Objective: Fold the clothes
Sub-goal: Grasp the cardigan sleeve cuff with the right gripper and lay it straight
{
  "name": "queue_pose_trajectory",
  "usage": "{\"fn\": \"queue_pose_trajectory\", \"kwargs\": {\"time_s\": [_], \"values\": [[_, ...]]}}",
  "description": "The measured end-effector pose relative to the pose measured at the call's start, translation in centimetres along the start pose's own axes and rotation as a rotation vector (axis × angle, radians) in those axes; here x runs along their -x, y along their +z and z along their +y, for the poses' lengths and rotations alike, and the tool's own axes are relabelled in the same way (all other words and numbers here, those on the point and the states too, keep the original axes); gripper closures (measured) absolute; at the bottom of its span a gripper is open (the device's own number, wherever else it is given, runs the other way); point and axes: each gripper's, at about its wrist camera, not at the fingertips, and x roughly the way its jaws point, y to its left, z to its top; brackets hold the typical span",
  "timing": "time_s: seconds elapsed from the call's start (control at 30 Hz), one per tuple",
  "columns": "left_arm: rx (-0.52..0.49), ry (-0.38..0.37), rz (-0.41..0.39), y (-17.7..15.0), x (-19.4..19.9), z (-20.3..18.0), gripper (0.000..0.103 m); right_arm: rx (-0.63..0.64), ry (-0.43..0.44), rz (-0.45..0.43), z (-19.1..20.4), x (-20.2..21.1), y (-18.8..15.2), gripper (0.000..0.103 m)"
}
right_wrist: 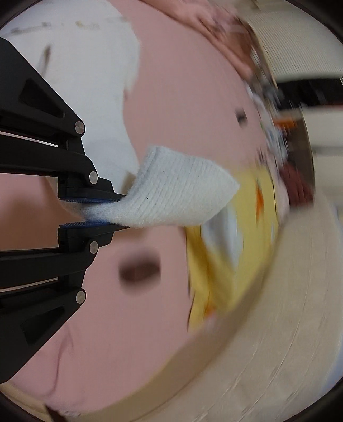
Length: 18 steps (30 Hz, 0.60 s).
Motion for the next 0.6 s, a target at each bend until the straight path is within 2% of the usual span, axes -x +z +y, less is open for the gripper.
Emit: {"fn": "queue_pose_trajectory", "kwargs": {"time_s": [0.1,0.2,0.4,0.47,0.57,0.6], "values": [[-0.003,0.016,0.009,0.0,-0.1,0.3,0.001,-0.108,-0.064,0.005,-6.9,-1.3,-0.1,0.092],[-0.007,0.035,0.014,-0.2,0.2,0.8,0.001,-0.256,-0.093,0.032,-12.7,-2.9,-1.5,0.092],[-0.009,0.058,0.026,0.2,-0.1,0.3,0.000,-0.408,-0.062,0.142,-16.6,-7.9,-5.6,0.087],[-0.016,0.056,0.031,0.2,-0.1,0.2,0.000,-0.467,-0.019,0.109,-17.7,-7.9,-6.1,0.084],[-0.015,0.065,0.035,0.1,-0.1,0.1,0.000,-0.479,-0.187,0.061,-19.8,-6.2,-6.0,0.076],[-0.016,0.067,0.035,0.1,-0.1,0.1,0.000,-0.460,-0.283,0.046,-20.2,-5.5,-5.6,0.071]]}}
